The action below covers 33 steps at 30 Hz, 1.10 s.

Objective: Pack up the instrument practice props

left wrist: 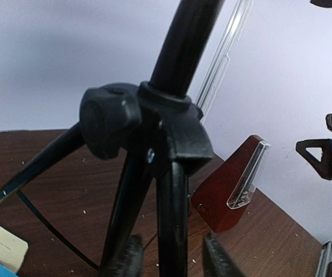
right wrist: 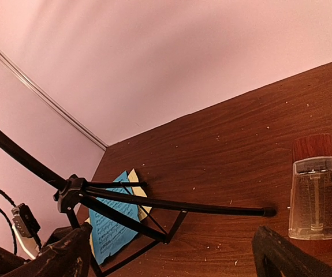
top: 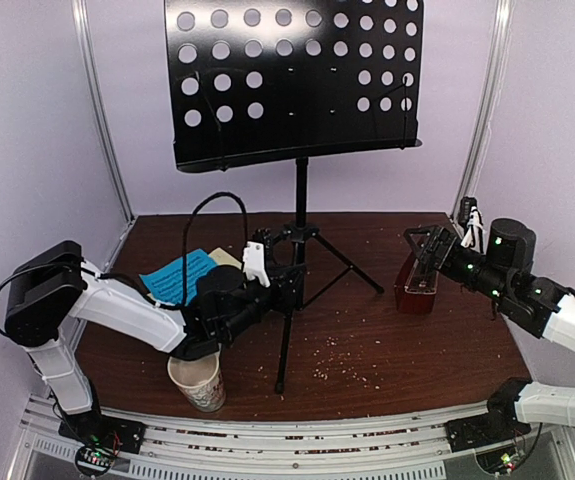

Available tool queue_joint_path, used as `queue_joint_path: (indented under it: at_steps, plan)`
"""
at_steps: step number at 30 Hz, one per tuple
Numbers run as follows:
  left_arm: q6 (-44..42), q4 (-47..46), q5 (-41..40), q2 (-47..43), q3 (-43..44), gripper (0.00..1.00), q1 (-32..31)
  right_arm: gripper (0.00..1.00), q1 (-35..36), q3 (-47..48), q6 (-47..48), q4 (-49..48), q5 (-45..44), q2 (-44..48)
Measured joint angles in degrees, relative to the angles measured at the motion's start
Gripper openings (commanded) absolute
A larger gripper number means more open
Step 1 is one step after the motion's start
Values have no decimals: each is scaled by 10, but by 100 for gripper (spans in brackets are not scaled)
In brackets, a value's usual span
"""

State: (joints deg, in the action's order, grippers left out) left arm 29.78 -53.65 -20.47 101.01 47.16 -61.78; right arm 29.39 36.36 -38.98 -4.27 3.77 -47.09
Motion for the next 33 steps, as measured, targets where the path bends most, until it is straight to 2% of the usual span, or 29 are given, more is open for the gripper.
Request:
queue_joint_path:
  at_steps: [1,3,8,13,16,19,26,33]
  plan:
    - [-10,-2,1,-1,0,71,1,100,0,0,0,-2,1,0]
    - [-32,-3,4,-10,-2,80,3,100,0,0,0,-2,1,0]
    - [-101,-4,36,-88,-34,84,17,100,0,0,1,-4,1,0]
    - [-151,-15,139,-167,-96,81,96,100,0,0,2,-7,2,0]
    - [-201,-29,200,-181,-132,76,148,100,0,0,5,-9,2,1]
    - [-259,-23,246,-181,-138,73,168,100,0,0,13,-8,2,4]
    - [-356,-23,383,-140,-73,68,213,100,0,0,22,-8,1,22]
    - [-401,0,477,-82,3,57,216,100,0,0,29,-1,-5,37]
